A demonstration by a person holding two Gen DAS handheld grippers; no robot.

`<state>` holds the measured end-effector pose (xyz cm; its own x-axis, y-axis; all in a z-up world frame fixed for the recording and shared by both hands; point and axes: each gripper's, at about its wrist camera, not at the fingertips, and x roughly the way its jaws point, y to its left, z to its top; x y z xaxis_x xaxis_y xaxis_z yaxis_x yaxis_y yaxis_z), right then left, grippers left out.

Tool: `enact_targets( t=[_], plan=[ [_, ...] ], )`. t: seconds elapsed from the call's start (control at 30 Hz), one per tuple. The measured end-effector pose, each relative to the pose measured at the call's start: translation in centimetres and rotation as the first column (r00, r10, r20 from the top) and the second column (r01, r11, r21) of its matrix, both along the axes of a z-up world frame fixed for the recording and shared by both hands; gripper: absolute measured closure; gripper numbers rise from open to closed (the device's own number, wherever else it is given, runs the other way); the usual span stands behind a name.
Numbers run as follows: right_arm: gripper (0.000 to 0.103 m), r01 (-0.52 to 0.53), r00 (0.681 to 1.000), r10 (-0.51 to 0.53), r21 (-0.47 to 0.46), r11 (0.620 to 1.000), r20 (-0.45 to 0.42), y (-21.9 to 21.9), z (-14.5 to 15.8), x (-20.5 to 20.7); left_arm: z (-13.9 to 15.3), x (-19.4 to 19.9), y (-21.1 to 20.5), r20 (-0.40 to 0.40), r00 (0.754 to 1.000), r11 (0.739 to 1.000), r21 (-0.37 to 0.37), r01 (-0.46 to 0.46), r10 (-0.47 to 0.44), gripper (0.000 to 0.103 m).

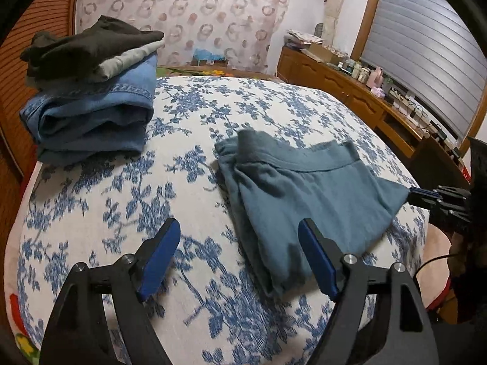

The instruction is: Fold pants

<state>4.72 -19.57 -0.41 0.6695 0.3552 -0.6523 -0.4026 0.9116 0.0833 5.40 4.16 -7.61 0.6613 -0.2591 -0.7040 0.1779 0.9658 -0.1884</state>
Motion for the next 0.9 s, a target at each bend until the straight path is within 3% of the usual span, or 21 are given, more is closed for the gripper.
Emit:
enact_targets(
  t=[0.13, 0.2, 0.33, 0.53, 0.9],
  plan=[
    [0.079, 0.028, 0.999, -0.028, 0.008, 1.000, 0.017, -0.4, 0.4, 0.4, 0.4, 1.1, -0.1, 0.016, 1.000, 1.000, 0.019, -0.021, 0.020, 0.023],
    [0.064, 0.039, 0.999, -0.040, 0.010, 0.999, 0.020, -0.5, 0.7, 0.7, 0.6, 1.8, -0.2, 0.020, 1.000, 1.000, 0.016, -0.012, 0.012, 0.023],
    [0.059, 0.044, 0.999, -0.044, 0.011, 0.999, 0.032, -0.3, 0.9, 1.8, 0.8, 3.2, -0.8, 0.026, 1.000, 1.000, 0.028, -0.009, 0.008, 0.023],
    [0.055, 0.033, 0.999, -0.032, 0.029, 0.999, -0.019, 0.7, -0.3, 4.7, 0.6, 4.4, -1.8, 0.018, 1.000, 0.999, 0.049, 0.009, -0.010, 0.023],
    [0.055, 0.102, 0.989, -0.100, 0.013, 0.995, -0.106, 1.9, -2.5, 9.4, -0.4, 6.2, -1.7, 0.004, 1.000, 0.998, 0.059, -0.015, 0.015, 0.023]
  ],
)
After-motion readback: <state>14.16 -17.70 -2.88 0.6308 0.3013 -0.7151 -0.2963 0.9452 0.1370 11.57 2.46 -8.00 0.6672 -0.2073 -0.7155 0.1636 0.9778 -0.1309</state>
